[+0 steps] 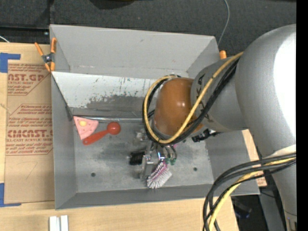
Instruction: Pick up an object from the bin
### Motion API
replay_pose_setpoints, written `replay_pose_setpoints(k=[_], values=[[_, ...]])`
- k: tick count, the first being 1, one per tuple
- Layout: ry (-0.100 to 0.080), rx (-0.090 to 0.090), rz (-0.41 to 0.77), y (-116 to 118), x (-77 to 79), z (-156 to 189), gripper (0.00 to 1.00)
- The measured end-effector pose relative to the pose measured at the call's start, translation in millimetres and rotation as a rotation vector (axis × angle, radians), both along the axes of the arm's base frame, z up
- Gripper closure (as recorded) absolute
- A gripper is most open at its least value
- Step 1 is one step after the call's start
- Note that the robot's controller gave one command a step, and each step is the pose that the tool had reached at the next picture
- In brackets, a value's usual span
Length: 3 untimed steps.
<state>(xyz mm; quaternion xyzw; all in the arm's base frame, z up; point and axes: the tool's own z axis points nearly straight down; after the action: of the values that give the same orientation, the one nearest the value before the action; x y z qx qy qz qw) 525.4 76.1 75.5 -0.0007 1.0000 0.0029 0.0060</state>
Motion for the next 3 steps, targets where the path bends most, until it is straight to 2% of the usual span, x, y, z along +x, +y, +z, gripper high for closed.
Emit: replay_pose_setpoints(k=[1,2,3], values=[[-0.006,0.000,0.027,0,-2.4,21,1.00],[-0.006,0.001,0.027,0,-2.4,21,1.00],[-0.008,0.001,0.011,-15,1.8,21,1.00]])
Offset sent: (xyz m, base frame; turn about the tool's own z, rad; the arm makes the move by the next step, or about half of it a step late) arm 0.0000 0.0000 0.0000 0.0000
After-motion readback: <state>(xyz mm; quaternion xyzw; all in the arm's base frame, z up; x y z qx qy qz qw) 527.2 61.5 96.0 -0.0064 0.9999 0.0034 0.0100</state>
